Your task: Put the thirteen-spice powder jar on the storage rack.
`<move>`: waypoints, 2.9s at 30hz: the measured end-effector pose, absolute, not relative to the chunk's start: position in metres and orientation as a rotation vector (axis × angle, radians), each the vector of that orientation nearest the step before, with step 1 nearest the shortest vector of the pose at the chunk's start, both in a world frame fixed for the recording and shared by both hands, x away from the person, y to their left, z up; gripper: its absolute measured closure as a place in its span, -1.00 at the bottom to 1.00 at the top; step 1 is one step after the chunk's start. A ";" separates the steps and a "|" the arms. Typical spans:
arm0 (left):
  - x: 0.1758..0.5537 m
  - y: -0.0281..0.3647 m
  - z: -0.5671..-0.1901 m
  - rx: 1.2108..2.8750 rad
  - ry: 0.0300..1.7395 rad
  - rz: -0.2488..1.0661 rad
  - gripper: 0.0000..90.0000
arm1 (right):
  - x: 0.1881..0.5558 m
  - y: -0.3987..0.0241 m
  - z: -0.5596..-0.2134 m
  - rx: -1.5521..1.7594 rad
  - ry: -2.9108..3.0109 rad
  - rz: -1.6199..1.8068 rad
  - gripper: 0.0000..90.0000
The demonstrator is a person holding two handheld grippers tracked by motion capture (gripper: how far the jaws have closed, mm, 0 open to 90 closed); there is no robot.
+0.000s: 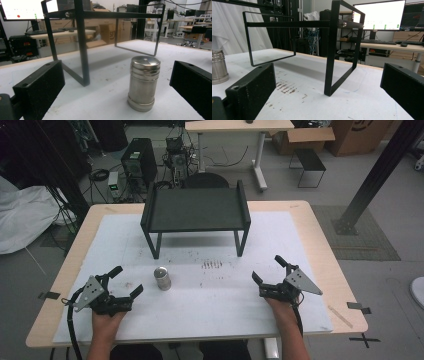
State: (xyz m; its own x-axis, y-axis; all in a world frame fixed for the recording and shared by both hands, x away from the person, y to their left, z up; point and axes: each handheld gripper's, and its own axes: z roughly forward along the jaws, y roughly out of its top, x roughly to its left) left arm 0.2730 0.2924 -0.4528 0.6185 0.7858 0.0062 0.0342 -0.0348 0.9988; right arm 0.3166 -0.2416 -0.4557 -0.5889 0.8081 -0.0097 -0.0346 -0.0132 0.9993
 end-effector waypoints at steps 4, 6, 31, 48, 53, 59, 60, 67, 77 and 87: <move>0.273 0.292 -0.453 1.499 0.721 0.700 -0.99 | 0.317 -0.242 -0.456 0.816 1.624 1.674 -1.00; 0.273 0.292 -0.453 1.500 0.722 0.701 -0.99 | 0.317 -0.242 -0.456 0.815 1.624 1.674 -1.00; 0.274 0.293 -0.452 1.501 0.727 0.690 -0.99 | 0.316 -0.242 -0.456 0.813 1.615 1.682 -1.00; 0.275 0.291 -0.446 1.496 0.746 0.646 -0.99 | 0.316 -0.242 -0.456 0.814 1.615 1.685 -1.00; 0.278 0.290 -0.433 1.494 0.730 0.646 -0.99 | 0.316 -0.242 -0.456 0.814 1.616 1.684 -1.00; 0.282 0.289 -0.423 1.517 0.724 0.637 -1.00 | 0.316 -0.242 -0.456 0.814 1.615 1.684 -1.00; 0.282 0.289 -0.423 1.517 0.724 0.637 -0.99 | 0.316 -0.242 -0.456 0.814 1.615 1.684 -1.00; 0.288 0.285 -0.415 1.543 0.721 0.605 -0.99 | 0.316 -0.242 -0.456 0.814 1.615 1.685 -1.00; 0.299 0.276 -0.405 1.606 0.729 0.558 -0.99 | 0.316 -0.243 -0.456 0.814 1.614 1.686 -1.00; 0.308 0.267 -0.405 1.686 0.765 0.514 -1.00 | 0.316 -0.243 -0.456 0.817 1.613 1.688 -1.00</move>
State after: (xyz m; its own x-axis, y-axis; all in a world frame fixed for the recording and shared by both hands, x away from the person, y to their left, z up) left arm 0.3083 0.2666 -0.4054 0.6907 0.7208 -0.0583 0.2181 -0.1309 0.9671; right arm 0.3164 -0.2428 -0.4559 -0.5905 0.8071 -0.0017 -0.0383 -0.0258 0.9989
